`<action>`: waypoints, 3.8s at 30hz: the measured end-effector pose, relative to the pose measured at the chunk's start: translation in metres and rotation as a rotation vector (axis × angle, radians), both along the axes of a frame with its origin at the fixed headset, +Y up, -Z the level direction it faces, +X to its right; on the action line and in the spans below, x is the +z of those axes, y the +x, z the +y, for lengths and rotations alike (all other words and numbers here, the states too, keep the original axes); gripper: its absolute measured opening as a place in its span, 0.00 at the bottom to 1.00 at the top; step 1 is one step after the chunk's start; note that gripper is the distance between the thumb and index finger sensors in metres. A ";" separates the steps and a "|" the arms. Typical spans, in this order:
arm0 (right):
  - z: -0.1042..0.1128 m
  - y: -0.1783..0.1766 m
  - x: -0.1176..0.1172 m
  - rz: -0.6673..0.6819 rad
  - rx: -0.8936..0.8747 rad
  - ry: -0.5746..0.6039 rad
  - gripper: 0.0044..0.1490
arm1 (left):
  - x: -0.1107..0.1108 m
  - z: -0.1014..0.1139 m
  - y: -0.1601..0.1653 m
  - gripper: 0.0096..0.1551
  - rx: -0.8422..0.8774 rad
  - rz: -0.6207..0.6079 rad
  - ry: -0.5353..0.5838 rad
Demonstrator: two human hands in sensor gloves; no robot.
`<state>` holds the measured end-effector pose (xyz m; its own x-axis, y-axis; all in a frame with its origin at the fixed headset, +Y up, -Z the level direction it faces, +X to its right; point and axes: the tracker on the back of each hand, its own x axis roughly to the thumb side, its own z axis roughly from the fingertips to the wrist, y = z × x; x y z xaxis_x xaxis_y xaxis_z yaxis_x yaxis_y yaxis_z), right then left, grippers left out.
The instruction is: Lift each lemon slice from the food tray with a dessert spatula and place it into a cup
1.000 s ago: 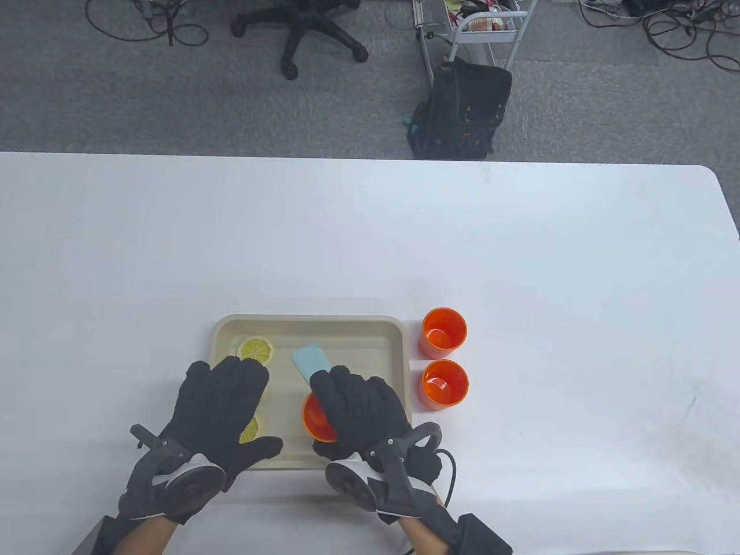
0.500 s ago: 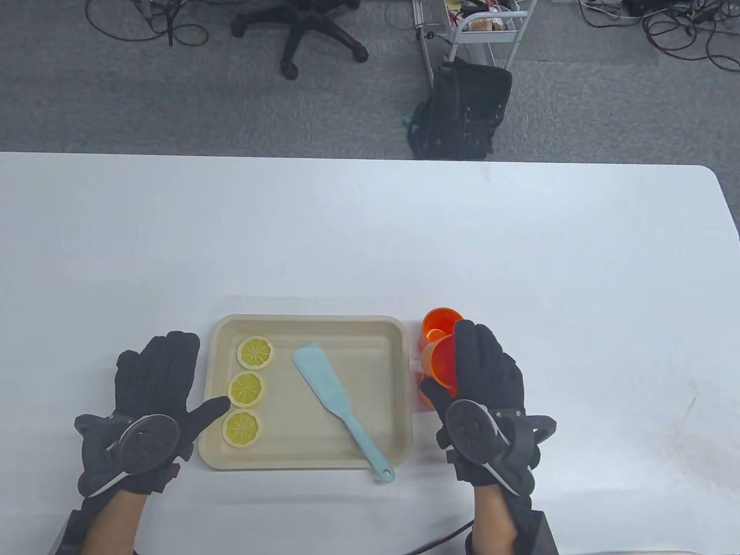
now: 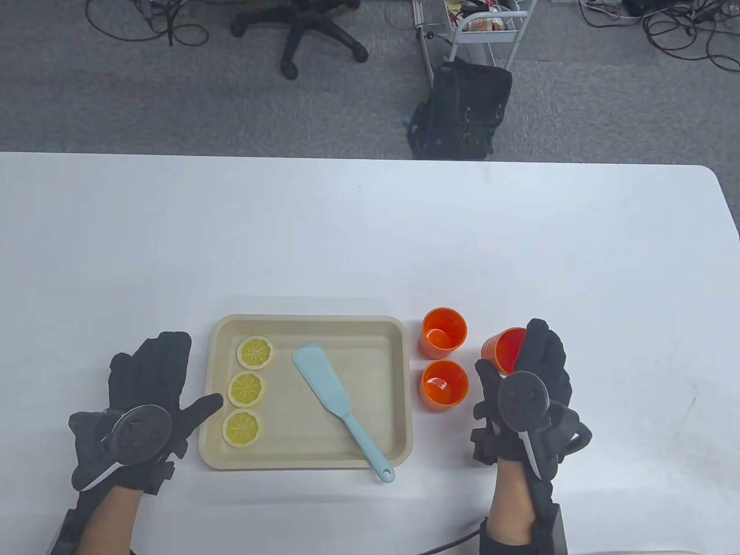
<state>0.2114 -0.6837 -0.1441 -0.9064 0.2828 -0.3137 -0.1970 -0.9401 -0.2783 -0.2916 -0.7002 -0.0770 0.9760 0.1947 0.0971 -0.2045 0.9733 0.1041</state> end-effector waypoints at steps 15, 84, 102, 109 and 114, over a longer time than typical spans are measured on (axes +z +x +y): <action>-0.039 -0.001 -0.023 0.014 0.070 -0.151 0.67 | -0.002 0.001 -0.001 0.64 0.003 0.002 -0.034; -0.044 -0.195 0.041 0.561 0.312 -0.521 0.40 | -0.014 -0.019 -0.002 0.58 0.145 -0.028 -0.199; -0.031 -0.199 0.048 0.605 0.312 -0.339 0.37 | -0.023 -0.045 -0.003 0.49 0.341 0.090 -0.436; -0.029 -0.198 0.043 0.598 0.343 -0.415 0.36 | -0.024 -0.045 0.000 0.46 0.318 0.097 -0.440; -0.029 -0.200 0.040 0.606 0.347 -0.482 0.35 | -0.024 -0.046 -0.001 0.46 0.314 0.098 -0.445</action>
